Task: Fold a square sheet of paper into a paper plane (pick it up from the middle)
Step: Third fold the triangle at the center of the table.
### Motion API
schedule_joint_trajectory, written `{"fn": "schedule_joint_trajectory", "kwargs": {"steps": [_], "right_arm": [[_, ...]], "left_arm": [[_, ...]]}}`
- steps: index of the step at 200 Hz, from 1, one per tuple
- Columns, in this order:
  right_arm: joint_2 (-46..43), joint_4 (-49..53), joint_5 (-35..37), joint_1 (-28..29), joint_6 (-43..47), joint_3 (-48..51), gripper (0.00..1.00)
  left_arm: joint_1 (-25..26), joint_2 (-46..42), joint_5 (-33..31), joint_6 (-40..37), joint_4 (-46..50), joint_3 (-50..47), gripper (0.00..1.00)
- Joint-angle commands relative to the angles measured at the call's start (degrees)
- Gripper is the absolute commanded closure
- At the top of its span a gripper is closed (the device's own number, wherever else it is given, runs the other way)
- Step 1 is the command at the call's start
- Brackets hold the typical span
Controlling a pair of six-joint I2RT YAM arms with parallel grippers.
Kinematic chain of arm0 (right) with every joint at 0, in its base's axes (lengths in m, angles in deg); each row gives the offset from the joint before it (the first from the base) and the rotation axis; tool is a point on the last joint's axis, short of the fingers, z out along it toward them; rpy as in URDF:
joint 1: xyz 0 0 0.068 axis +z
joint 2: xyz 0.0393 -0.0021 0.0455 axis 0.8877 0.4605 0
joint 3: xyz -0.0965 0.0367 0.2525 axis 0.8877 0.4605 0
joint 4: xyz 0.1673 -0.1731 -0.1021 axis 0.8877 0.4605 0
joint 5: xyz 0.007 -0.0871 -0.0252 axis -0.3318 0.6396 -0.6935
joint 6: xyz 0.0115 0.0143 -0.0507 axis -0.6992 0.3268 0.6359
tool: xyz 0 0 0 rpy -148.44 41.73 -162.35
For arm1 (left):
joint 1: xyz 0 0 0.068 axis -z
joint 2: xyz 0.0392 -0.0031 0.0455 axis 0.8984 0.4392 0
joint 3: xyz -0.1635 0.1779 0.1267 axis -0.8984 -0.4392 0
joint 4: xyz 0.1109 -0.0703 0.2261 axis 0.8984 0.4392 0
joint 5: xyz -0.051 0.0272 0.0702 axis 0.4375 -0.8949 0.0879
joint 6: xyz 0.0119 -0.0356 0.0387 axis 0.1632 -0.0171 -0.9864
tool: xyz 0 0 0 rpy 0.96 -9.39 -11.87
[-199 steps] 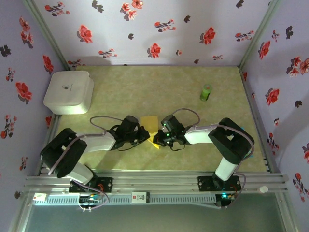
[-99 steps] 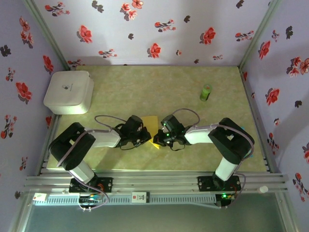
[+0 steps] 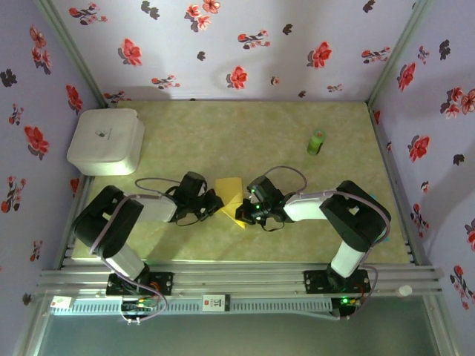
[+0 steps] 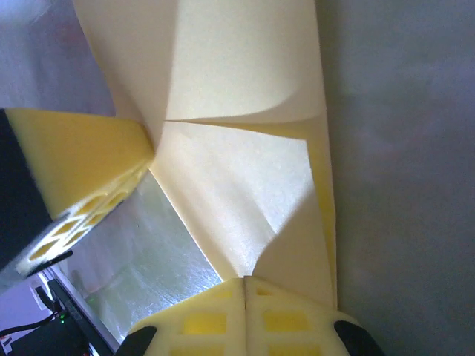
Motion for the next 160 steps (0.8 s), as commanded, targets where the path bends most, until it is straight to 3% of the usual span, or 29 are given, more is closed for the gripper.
{"fn": "schedule_joint_trajectory", "kwargs": {"steps": [1, 53, 88, 160], "right_arm": [[1.8, 8.0, 2.7, -0.4, 1.2, 2.0, 1.00], [1.5, 8.7, 2.5, -0.4, 2.1, 1.6, 1.00], [1.5, 10.1, 2.6, -0.6, 3.4, 0.5, 1.00], [1.2, 11.0, 2.5, -1.0, 4.1, -0.1, 1.00]], "left_arm": [[-4.0, 0.5, -4.5, -2.5, 4.6, -2.6, 1.00], [-4.9, -6.6, -3.3, -4.8, 10.0, -0.3, 1.00], [-3.6, -11.5, -2.7, -4.9, 8.9, 0.2, 1.00], [0.9, -1.7, 3.4, -4.5, -0.1, 3.0, 1.00]]}}
